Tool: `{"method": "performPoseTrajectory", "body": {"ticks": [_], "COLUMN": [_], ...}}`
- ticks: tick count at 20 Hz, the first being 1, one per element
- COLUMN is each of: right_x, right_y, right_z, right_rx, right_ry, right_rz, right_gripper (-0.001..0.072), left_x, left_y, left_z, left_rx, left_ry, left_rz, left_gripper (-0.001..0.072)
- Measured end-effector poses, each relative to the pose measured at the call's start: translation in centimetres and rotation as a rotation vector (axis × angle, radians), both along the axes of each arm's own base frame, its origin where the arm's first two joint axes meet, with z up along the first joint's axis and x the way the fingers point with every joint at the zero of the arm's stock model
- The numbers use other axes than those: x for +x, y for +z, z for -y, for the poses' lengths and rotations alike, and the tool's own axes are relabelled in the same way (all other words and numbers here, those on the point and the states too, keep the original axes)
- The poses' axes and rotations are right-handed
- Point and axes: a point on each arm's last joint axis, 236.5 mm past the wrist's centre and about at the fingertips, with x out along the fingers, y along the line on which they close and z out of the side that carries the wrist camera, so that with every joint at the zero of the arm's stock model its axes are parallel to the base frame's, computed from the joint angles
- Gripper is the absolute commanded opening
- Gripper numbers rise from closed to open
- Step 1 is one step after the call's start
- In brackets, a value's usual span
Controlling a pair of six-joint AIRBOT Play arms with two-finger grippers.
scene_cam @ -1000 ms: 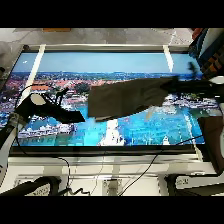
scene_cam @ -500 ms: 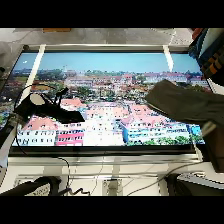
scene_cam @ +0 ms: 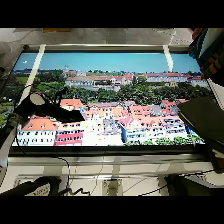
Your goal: Fold the clothes and pants, and hang the long-sleeved shirts on hangers.
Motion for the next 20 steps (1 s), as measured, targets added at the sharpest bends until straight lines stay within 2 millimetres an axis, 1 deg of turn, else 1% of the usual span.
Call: {"method": "performPoseTrajectory", "body": {"ticks": [1, 2, 3, 4, 5, 8, 9, 10, 11, 12, 13, 14, 15, 16, 17, 18, 19, 20], "right_x": [-1.4, -2.5, -3.5, -4.3, -4.9, -5.9, -6.0, -6.0, -6.0, -5.7, -4.6, -3.0, -0.9, 1.3, 4.3, 7.2, 10.3, 13.3], "right_y": [0.1, 0.2, 0.3, 0.4, 0.5, 0.8, 0.9, 0.9, 1.1, 1.2, 1.4, 1.8, 2.3, 2.9, 3.6, 4.3, 4.8, 5.2], "right_z": [0.1, 0.2, 0.3, 0.6, 0.7, 1.1, 1.2, 1.4, 1.6, 2.0, 2.4, 2.8, 3.2, 3.4, 3.3, 2.8, 1.9, 0.7], "right_rx": [-0.007, -0.012, -0.019, -0.031, -0.039, -0.060, -0.065, -0.072, -0.086, -0.103, -0.120, -0.142, -0.169, -0.198, -0.229, -0.251, -0.272, -0.285], "right_ry": [-0.045, -0.079, -0.112, -0.138, -0.157, -0.191, -0.195, -0.196, -0.186, -0.172, -0.151, -0.116, -0.057, 0.014, 0.106, 0.195, 0.290, 0.381], "right_rz": [-0.031, -0.056, -0.079, -0.098, -0.113, -0.133, -0.136, -0.136, -0.136, -0.126, -0.086, -0.032, 0.027, 0.078, 0.136, 0.182, 0.214, 0.240], "right_gripper": [0.0041, 0.0148, 0.0447, 0.0720, 0.0694, 0.0691, 0.0675, 0.0560, 0.0419, 0.0285, 0.0172, 0.0024, 0.0023, 0.0023, 0.0023, 0.0023, 0.0023, 0.0023], "left_x": [0.1, 0.1, 0.2, 0.2, 0.2, 0.2, 0.3, 0.3, 0.4, 0.6, 1.0, 1.6, 2.4, 3.5, 4.6, 5.9, 7.1, 8.3], "left_y": [0.0, 0.0, 0.0, 0.0, 0.0, 0.0, 0.0, 0.0, 0.0, 0.1, 0.4, 1.0, 1.7, 2.9, 4.2, 5.8, 7.6, 9.8], "left_z": [0.0, 0.0, 0.0, 0.0, 0.0, 0.0, 0.0, -0.1, -0.1, -0.1, -0.2, -0.3, -0.6, -1.0, -1.5, -2.0, -2.6, -3.1], "left_rx": [0.000, 0.001, 0.001, 0.001, 0.001, 0.001, 0.001, 0.001, 0.002, 0.003, 0.005, 0.009, 0.021, 0.033, 0.047, 0.063, 0.075, 0.086], "left_ry": [0.002, 0.003, 0.004, 0.004, 0.004, 0.006, 0.006, 0.007, 0.009, 0.012, 0.013, 0.015, 0.016, 0.018, 0.020, 0.026, 0.033, 0.043], "left_rz": [0.003, 0.004, 0.005, 0.007, 0.007, 0.009, 0.009, 0.010, 0.013, 0.022, 0.034, 0.056, 0.087, 0.126, 0.172, 0.226, 0.278, 0.338], "left_gripper": [0.0600, 0.0600, 0.0600, 0.0600, 0.0600, 0.0600, 0.0600, 0.0567, 0.0424, 0.0317, 0.0256, 0.0180, 0.0118, 0.0088, 0.0075, 0.0075, 0.0053, 0.0009]}}
